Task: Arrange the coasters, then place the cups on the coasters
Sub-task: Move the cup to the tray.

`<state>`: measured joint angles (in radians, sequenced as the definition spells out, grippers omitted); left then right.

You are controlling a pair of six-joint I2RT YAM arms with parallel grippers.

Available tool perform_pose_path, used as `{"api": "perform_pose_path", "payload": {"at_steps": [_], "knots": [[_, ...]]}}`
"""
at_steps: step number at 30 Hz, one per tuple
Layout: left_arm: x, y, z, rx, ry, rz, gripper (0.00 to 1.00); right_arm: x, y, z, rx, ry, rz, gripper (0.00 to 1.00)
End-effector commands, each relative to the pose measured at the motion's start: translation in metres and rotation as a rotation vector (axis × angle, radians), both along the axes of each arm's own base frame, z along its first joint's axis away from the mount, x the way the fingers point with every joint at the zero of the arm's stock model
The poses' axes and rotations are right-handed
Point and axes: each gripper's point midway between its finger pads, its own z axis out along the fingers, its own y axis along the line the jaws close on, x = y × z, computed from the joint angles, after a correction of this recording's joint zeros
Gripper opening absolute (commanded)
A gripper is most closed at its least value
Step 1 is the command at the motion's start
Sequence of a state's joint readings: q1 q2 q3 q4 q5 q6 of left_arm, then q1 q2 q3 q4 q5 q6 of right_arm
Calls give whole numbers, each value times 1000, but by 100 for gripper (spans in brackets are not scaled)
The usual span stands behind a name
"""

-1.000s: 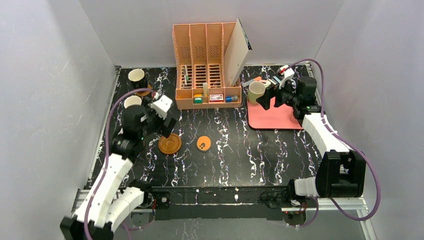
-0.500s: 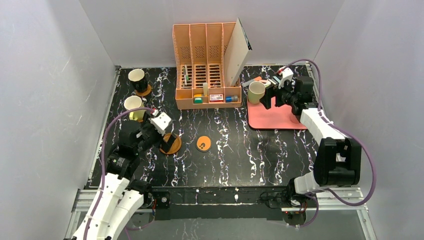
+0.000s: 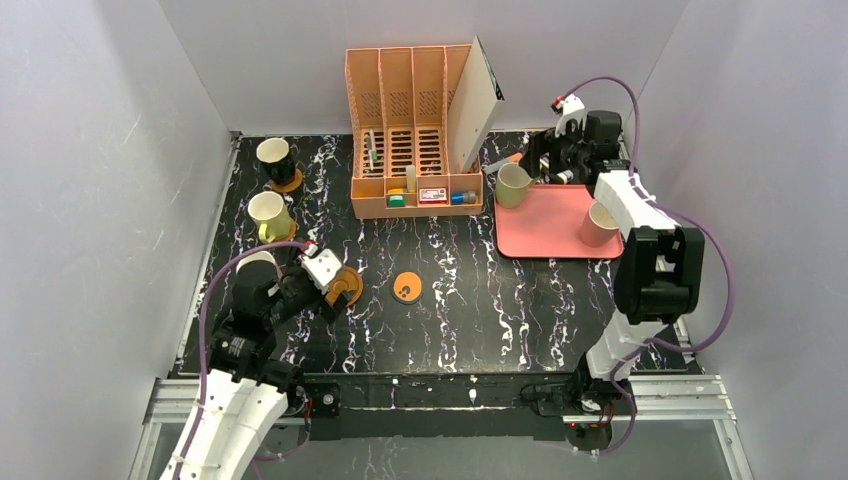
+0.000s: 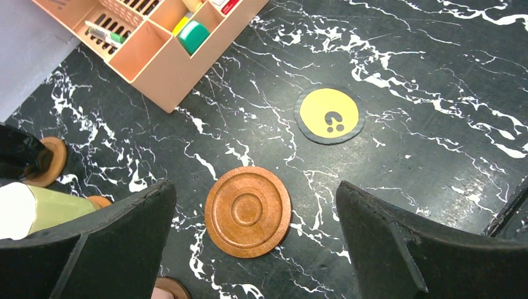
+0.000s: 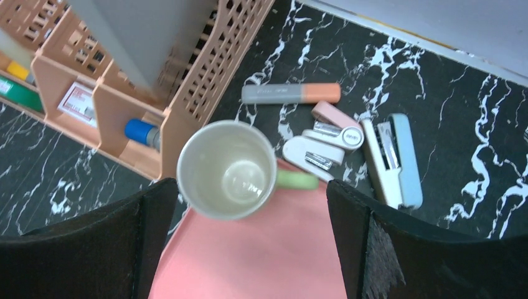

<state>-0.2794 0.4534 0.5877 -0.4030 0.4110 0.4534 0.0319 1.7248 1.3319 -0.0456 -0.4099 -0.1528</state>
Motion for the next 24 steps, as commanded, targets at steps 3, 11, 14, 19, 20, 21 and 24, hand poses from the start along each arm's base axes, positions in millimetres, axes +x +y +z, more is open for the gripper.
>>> {"api": "perform_pose_path", "payload": {"at_steps": [3, 11, 14, 19, 20, 21, 24], "knots": [[-13, -6, -2, 0, -2, -67, 98, 35, 3, -8, 112, 77, -10, 98], [-14, -7, -5, 5, 6, -83, 98, 36, -2, -22, 201, 107, -2, 98], [-15, -7, -4, 7, -3, -84, 98, 34, -3, -20, 200, 106, -6, 98], [-15, -6, -4, 6, -6, -83, 98, 34, -2, -20, 209, 95, 7, 98], [-15, -6, -4, 7, -7, -83, 98, 33, -1, -20, 212, 98, 12, 98], [-15, -6, -4, 7, -7, -82, 98, 32, 0, -21, 215, 102, 16, 98], [-15, -5, -4, 8, -8, -81, 98, 32, 1, -24, 222, 108, 18, 98]]}}
